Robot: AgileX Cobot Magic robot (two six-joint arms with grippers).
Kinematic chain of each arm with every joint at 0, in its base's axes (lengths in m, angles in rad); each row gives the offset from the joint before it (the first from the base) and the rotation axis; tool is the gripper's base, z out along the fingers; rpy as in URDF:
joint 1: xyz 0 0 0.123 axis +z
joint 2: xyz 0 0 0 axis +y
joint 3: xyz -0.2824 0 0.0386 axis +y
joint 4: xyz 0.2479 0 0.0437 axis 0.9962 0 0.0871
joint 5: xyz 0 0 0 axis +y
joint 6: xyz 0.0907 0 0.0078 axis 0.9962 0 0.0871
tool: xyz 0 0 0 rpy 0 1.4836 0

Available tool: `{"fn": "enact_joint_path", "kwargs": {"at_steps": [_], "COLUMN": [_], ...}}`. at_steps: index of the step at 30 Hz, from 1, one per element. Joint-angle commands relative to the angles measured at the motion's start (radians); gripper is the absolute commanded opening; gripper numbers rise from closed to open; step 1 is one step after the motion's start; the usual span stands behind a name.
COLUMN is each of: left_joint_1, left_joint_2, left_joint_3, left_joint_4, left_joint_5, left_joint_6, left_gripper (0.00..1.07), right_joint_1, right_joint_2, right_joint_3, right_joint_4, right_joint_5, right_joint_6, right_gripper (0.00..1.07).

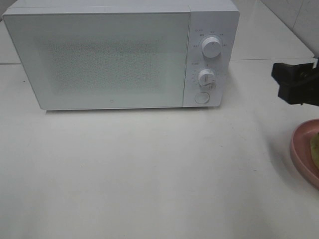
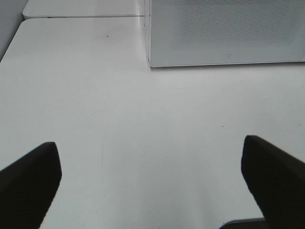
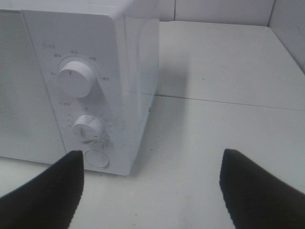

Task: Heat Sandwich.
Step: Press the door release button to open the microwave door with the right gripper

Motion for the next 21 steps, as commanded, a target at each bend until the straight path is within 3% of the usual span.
{"fn": "enact_joint_path", "kwargs": {"at_steps": [1, 8, 12, 21], "left_joint_1": [0.0, 0.0, 0.0, 0.0], "left_joint_2": [-0.026, -0.026, -0.026, -0.026], "left_joint_3": [0.005, 0.005, 0.005, 0.005], "left_joint_4": [-0.003, -0.003, -0.003, -0.003], "left_joint_5": [-0.009, -0.009, -0.009, -0.009], "left_joint_6": [0.0, 0.0, 0.0, 0.0], "left_gripper": [0.97, 0.97, 0.97, 0.97], "right_joint_1": [0.073, 0.204, 0.337, 0.461], "right_joint_2": [0.068, 0.193, 0.312, 0.471], "right_joint_3": [-0.001, -0.001, -0.002, -0.004], "right_joint_4": [0.088, 0.274, 0.434, 0.558], "right_joint_5": [-0.085, -0.243, -0.457, -0.647], "right_joint_6": [-0.078, -0.175, -0.2, -0.198], "right_gripper": [0.76, 0.76, 0.76, 0.76]}}
